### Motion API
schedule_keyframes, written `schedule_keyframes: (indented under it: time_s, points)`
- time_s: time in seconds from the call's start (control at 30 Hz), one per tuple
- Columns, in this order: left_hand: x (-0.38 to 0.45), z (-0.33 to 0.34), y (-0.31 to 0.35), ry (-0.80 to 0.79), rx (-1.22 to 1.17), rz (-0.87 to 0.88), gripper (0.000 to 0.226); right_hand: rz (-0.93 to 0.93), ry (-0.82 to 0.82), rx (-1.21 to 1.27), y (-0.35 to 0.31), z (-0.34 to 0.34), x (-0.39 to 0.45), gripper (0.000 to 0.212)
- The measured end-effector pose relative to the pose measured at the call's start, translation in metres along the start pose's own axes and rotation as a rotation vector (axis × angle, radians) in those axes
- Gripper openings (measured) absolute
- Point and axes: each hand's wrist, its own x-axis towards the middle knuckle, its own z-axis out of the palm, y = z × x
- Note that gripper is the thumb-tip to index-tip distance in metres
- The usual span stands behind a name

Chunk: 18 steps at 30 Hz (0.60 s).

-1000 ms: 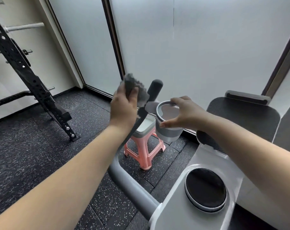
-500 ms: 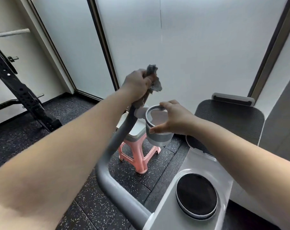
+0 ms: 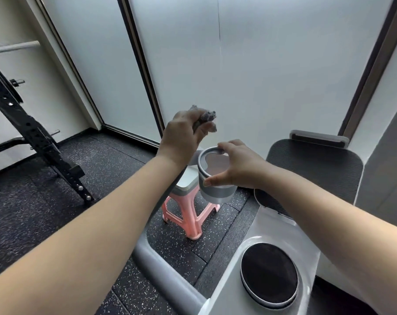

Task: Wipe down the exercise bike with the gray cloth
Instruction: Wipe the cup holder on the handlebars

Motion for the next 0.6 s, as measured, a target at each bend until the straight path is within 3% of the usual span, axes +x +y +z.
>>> schedule_keyframes:
  time_s: [0.23,0.37,0.43,0.6]
  points:
    - [-0.034,-0.007,-0.012,-0.067,0.006,0.017,0.056,-0.004,0.002,0.0,0.0,0.0,0.0,0.099]
    - [-0.059,-0.027,-0.019,-0.187,0.17,-0.039,0.052,0.0,0.003,0.015,0.0,0.0,-0.001,0.096]
    - [-0.071,-0.042,-0.02,-0.238,0.123,-0.142,0.048,-0.003,0.004,0.017,-0.001,0.0,-0.001,0.095]
    - [-0.039,-0.039,-0.003,0.064,-0.039,-0.207,0.049,0.001,0.005,0.003,-0.001,-0.001,-0.001,0.094]
